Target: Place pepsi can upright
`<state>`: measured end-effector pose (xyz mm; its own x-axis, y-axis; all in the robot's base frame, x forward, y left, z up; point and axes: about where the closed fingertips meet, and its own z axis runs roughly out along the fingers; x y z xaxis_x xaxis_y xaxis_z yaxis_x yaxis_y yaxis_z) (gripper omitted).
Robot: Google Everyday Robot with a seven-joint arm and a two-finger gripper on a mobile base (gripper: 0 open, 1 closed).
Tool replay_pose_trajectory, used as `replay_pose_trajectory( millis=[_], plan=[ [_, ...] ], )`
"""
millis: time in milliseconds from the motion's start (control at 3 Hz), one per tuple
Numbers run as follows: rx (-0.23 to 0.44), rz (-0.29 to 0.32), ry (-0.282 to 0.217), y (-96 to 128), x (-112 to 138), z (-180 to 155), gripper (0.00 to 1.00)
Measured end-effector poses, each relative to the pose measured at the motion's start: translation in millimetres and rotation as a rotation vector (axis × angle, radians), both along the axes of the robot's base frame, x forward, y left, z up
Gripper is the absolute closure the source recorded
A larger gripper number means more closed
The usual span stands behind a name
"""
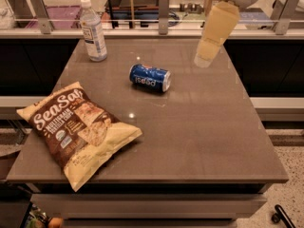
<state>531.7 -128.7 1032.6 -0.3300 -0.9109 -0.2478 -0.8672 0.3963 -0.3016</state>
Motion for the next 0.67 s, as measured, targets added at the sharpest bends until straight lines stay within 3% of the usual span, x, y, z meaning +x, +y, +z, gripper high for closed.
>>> replay_pose_trajectory(
  millis=[667],
  plan=[
    [0.051,0.013,0.033,14,30,-28,0.00]
  ],
)
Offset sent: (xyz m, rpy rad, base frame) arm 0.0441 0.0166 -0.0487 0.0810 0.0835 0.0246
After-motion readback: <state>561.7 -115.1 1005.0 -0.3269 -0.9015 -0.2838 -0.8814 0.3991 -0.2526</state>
